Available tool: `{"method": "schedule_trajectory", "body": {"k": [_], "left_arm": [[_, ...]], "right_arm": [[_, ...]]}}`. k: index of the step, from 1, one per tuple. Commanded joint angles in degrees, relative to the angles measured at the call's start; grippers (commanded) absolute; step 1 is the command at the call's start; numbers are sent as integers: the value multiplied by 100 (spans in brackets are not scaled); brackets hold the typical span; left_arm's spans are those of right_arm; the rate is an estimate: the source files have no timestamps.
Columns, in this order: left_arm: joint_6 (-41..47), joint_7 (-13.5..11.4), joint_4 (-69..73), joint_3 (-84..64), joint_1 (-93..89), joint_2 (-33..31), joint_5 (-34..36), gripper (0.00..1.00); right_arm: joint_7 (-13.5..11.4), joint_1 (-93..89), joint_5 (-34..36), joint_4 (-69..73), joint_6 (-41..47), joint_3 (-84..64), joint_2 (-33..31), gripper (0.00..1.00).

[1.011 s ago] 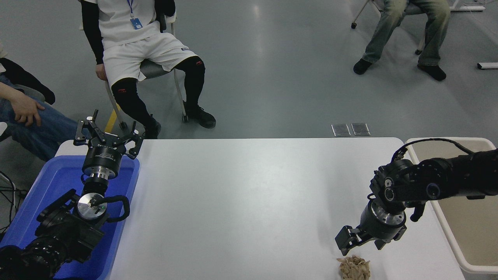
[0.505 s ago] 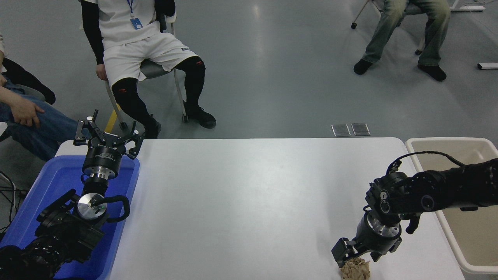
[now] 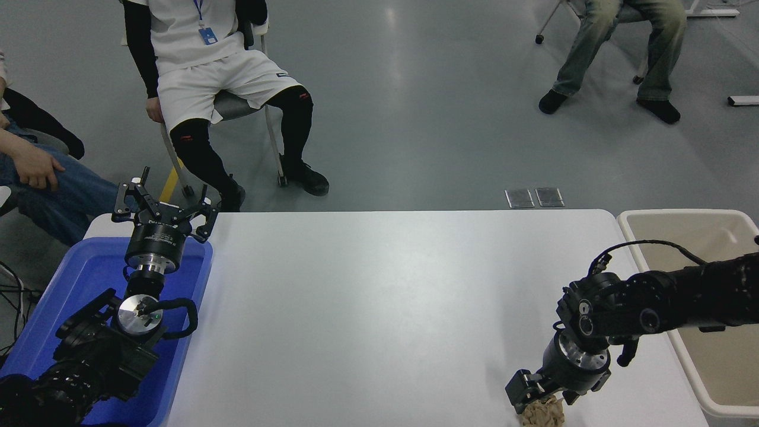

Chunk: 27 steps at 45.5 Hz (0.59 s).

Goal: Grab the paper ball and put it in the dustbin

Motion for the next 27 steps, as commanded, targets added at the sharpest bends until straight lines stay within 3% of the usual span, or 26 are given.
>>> {"method": "schedule_trajectory", "body": {"k": [1,24,27], "left_arm": [[0,0,0,0,0,0,0,99],[0,0,0,0,0,0,0,99],[0,8,0,0,0,0,0,99]], "right_arm": [[5,-198,-52,-190,-74,60,1,96],[14,-401,-96,-357,-74,60,1,91],[14,-401,-87,-348,-74,60,1,86]]}}
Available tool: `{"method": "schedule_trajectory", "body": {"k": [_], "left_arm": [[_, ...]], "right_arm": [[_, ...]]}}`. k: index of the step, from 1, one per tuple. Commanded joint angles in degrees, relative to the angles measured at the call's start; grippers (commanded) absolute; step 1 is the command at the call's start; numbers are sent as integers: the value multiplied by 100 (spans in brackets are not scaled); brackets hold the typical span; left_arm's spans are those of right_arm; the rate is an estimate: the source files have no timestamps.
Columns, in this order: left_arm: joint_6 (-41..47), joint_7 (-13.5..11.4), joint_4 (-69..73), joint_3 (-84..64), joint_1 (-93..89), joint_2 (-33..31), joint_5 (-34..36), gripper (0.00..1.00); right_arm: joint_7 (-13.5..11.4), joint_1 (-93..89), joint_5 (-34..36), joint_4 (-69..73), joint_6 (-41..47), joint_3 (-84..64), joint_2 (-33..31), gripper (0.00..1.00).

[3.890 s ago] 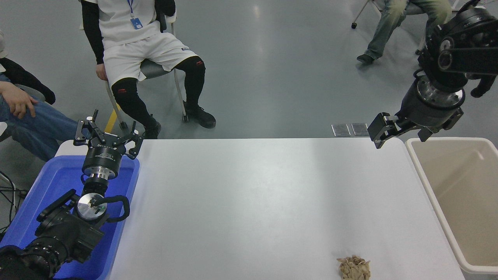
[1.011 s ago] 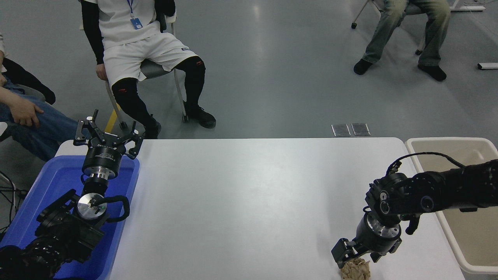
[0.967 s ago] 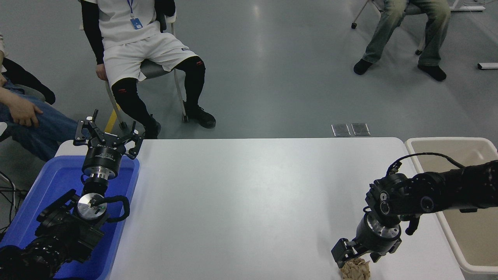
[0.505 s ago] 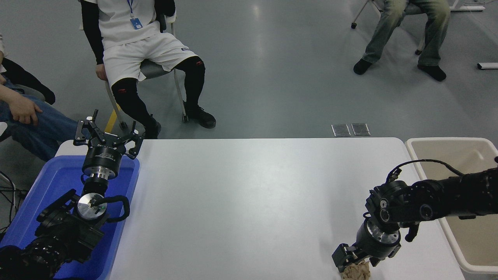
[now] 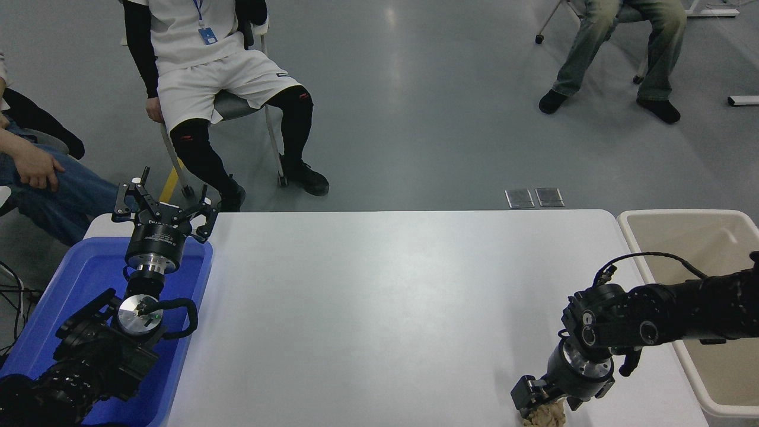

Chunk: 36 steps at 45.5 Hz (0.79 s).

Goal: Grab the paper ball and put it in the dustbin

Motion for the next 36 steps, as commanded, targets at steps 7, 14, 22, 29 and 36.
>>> {"method": "schedule_trajectory", "body": {"k": [7,14,22,29,36], "left_arm": [[4,-1,0,0,0,1,0,99],[3,0,0,0,0,1,0,99],[-5,-1,0,0,0,1,0,99],[-5,-1,0,0,0,-8,0,99],[-5,-1,0,0,0,1,0,99]], "right_arm": [[-13,-47,50,30,5,4,-9,65],[-22,-38,200,47,49,-14,-61,21],[-109,-12,682,56,137,-119,-175,0],[-162,50,921,56,225,-146,-299,0],[-162,129,938,91,330,-128,-360,0]]}}
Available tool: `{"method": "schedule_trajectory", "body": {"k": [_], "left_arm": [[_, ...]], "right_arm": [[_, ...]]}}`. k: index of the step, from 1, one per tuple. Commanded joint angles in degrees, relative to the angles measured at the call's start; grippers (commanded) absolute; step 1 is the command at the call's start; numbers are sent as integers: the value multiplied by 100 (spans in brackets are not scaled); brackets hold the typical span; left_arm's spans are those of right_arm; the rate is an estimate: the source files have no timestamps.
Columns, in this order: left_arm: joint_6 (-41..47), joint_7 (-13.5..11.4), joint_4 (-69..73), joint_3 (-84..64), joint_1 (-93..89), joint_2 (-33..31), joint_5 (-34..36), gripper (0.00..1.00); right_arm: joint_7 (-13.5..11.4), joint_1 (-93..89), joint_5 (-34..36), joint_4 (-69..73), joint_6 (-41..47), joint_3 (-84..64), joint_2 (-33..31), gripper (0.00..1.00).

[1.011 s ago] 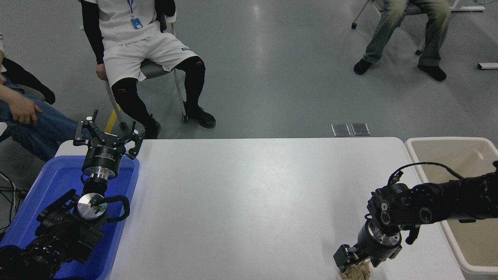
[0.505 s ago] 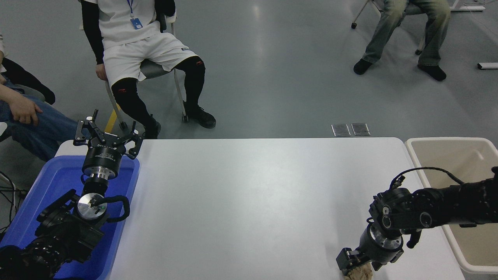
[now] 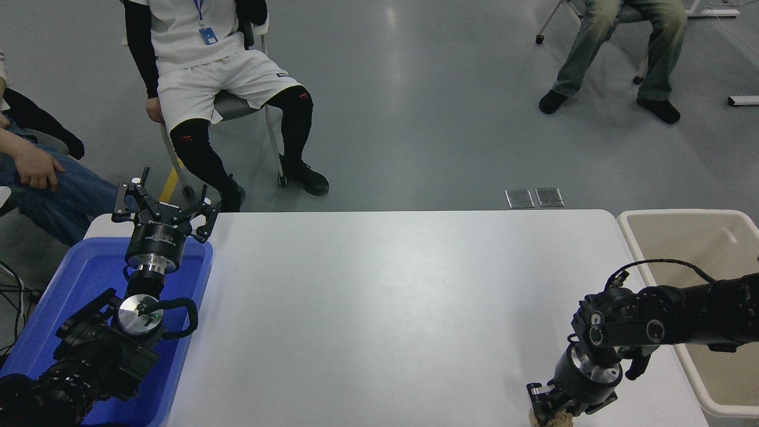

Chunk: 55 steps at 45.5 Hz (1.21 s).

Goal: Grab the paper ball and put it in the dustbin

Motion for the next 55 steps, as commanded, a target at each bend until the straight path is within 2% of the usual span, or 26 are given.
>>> {"method": "schedule_trajectory", "body": {"k": [1,10,18,42,55], "left_arm": [[-5,-1,0,0,0,0,0,99],[-5,-1,0,0,0,-9,0,99],[-5,8,0,0,0,-9,0,99],[-5,8,0,0,0,0,9,99],[-5,8,0,0,0,0,0,99]], "right_arm": [[-35,117,195,34,190,-4,-119,0],[-61,626,186,43,638,-39,-303,0],[-132,1250,186,43,1411,-91,-470,0],[-132,3755,186,192,1429,-144,-1489,0],[-132,4801,186,192,1429,-601,-1674,0]]}}
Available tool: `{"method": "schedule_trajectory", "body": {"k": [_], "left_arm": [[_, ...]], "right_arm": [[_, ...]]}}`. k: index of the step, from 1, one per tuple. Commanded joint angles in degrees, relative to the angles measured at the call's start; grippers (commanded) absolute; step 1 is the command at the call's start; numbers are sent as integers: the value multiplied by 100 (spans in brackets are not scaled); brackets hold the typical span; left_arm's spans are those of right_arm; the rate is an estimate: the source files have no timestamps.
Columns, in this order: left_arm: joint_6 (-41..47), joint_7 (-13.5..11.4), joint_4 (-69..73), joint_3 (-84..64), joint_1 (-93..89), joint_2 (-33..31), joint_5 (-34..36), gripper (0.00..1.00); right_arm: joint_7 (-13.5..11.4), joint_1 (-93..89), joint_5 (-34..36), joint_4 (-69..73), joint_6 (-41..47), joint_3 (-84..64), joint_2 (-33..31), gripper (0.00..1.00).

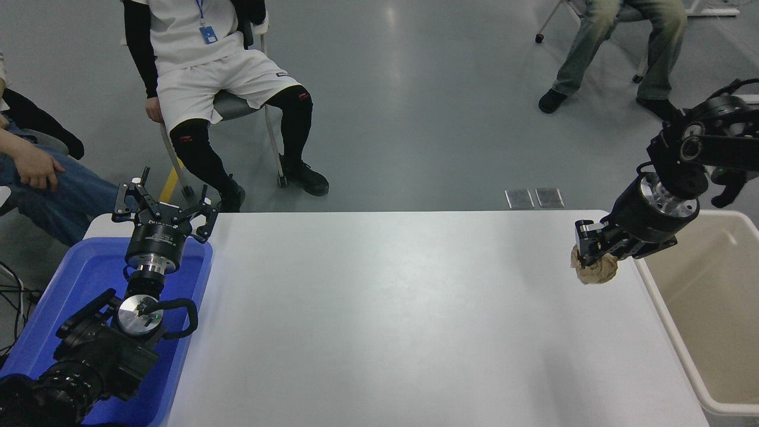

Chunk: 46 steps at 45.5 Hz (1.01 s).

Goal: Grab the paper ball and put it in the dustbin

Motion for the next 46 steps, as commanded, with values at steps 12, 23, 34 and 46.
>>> {"method": "schedule_trajectory", "body": {"k": [12,23,34,46], "left_arm": [[1,1,0,0,0,0,6,99],[1,1,0,0,0,0,6,99],[1,1,0,0,0,0,-3,99],[9,1,0,0,0,0,-3,99]], "right_arm": [[8,1362,3,8,16,-605,-188,0],[8,1406,-40,-9,16,-789,-215,0],[8,941,-40,-747,16,-1344,-539,0],[8,-25,-111,-2030,16,-1317,-1207,0]]}}
